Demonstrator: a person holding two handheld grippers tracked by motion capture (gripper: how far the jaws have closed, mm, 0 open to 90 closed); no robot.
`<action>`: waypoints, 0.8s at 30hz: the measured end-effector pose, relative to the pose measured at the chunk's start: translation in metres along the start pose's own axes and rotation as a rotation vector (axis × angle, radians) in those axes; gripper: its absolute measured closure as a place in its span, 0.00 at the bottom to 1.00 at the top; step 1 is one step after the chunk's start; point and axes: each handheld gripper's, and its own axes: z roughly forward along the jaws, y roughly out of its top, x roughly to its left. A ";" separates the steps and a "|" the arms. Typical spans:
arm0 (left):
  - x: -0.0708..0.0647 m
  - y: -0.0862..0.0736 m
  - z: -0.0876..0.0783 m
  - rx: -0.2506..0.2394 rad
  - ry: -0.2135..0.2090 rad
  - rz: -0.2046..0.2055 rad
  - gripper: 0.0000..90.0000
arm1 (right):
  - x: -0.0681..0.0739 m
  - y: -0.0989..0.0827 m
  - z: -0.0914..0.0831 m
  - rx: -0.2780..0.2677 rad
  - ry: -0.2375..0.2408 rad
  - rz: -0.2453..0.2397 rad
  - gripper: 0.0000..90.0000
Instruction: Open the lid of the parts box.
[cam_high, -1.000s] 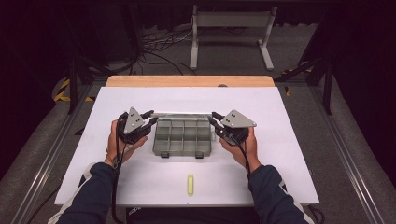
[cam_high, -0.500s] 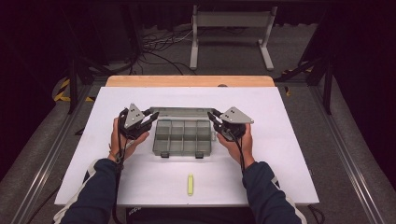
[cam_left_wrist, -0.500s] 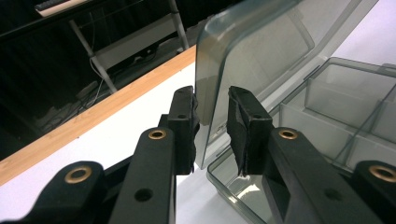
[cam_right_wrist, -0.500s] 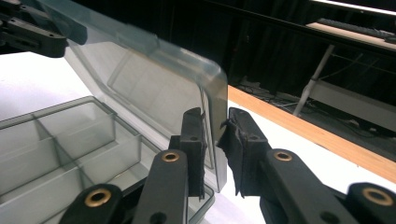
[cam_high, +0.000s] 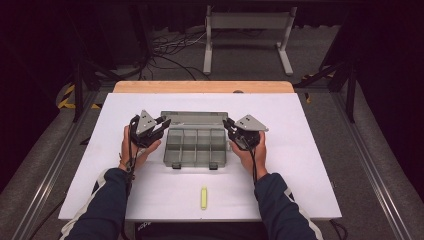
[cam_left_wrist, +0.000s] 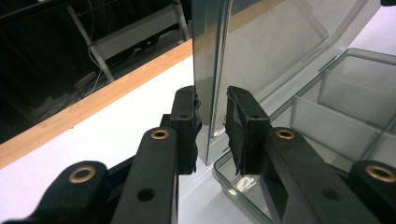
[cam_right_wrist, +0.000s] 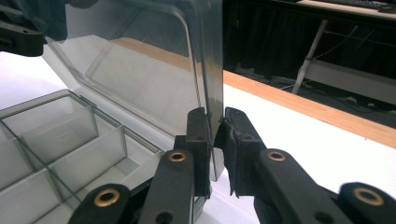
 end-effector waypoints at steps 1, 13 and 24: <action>0.000 0.000 0.001 0.002 -0.001 -0.007 0.82 | 0.000 -0.001 0.001 0.003 -0.001 0.002 0.90; 0.003 -0.006 0.011 0.030 0.002 -0.026 0.83 | -0.001 -0.008 0.012 0.062 -0.030 -0.011 0.92; 0.006 -0.007 0.016 0.045 0.001 -0.024 0.84 | -0.001 -0.005 0.017 0.112 -0.030 -0.031 0.90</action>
